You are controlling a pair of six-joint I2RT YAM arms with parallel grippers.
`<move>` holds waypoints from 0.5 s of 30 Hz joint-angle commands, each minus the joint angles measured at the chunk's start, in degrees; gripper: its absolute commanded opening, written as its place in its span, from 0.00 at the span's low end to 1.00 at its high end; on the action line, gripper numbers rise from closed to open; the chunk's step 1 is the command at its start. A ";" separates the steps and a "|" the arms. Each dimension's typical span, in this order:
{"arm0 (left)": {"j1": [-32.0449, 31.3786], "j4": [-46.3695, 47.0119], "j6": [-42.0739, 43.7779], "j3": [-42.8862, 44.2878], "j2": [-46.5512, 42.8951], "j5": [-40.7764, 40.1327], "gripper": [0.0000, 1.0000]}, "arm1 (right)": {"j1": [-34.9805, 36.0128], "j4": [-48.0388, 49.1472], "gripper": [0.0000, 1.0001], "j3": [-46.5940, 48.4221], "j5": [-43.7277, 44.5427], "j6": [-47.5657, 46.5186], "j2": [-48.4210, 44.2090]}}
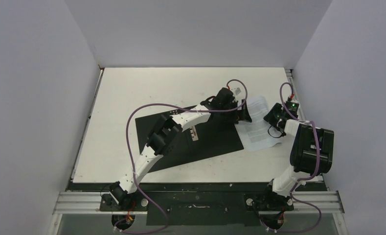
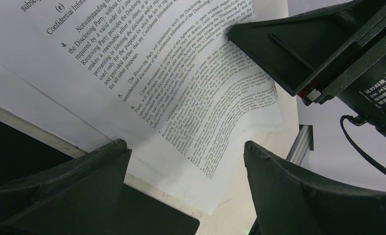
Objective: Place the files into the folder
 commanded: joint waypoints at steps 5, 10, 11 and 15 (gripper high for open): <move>0.18 -2.99 0.74 -0.15 2.13 -1.36 0.87 | 0.46 -5.92 0.38 0.24 2.33 0.90 -5.18; 0.18 -2.63 0.34 -0.28 2.63 -1.34 0.87 | 0.46 -8.26 0.36 1.34 3.53 1.03 -8.36; 0.17 -2.62 0.38 -0.28 2.62 -1.26 0.87 | 0.46 -8.61 0.35 1.59 3.77 1.03 -8.86; 0.15 -2.64 0.32 -0.28 2.65 -1.26 0.87 | 0.46 -10.07 0.30 2.65 4.40 1.03 -11.07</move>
